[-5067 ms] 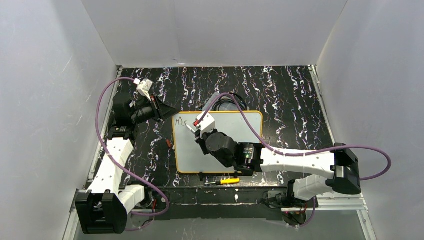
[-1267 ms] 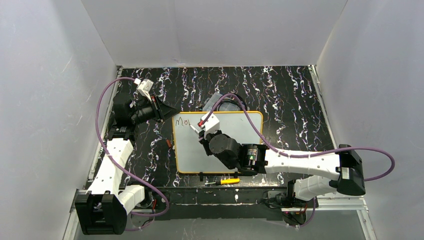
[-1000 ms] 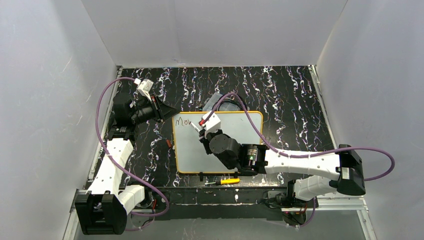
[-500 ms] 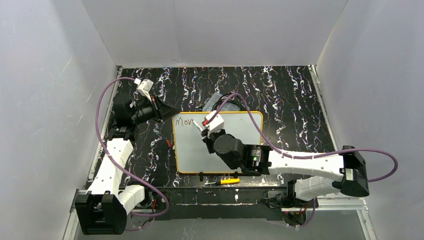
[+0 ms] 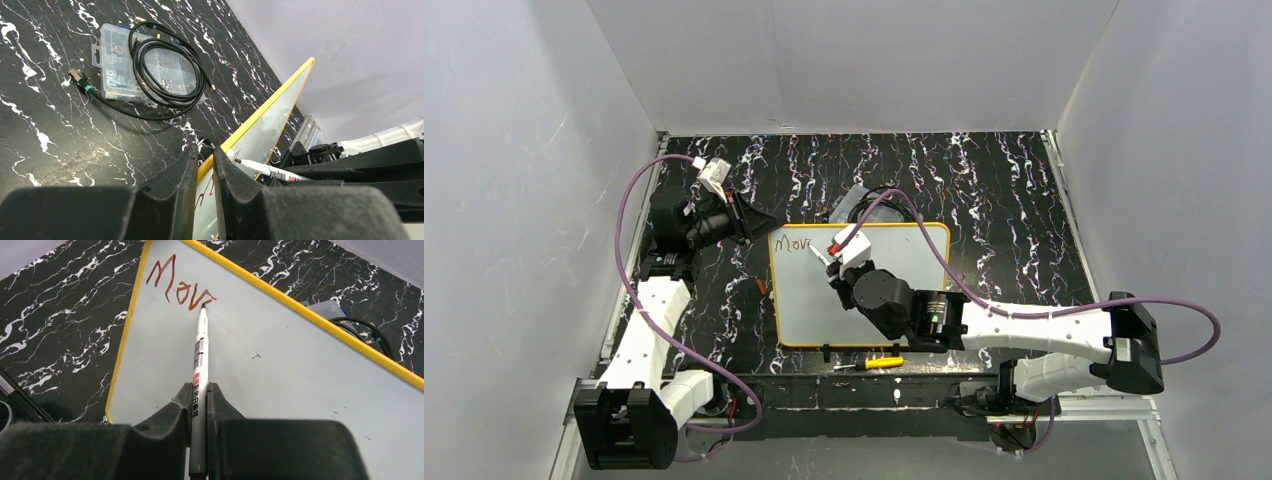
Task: Write a sentence on the whiteboard
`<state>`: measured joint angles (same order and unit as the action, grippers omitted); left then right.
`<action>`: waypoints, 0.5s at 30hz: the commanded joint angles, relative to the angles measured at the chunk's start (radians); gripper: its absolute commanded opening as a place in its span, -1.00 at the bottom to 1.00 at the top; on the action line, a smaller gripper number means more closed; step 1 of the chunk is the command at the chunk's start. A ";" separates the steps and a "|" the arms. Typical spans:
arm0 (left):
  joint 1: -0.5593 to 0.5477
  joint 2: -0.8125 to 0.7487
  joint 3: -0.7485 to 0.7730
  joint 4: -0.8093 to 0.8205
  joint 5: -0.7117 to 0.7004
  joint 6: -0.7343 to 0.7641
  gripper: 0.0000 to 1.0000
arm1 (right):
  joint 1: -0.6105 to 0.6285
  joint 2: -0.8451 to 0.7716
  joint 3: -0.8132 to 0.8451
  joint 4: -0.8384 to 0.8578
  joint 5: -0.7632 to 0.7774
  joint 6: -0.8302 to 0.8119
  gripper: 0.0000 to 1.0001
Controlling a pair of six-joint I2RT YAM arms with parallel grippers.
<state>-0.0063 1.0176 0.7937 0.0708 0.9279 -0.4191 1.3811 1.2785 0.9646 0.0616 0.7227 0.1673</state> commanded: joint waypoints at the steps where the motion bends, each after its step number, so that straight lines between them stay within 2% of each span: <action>1: -0.018 -0.019 -0.002 -0.034 0.066 0.002 -0.69 | -0.002 0.016 0.041 0.008 0.025 -0.003 -0.97; 15: -0.018 -0.020 -0.002 -0.034 0.066 0.002 -0.69 | -0.002 -0.029 0.005 -0.060 0.072 0.061 -0.97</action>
<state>-0.0063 1.0176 0.7937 0.0704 0.9253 -0.4191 1.3830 1.2854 0.9668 0.0452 0.7265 0.2108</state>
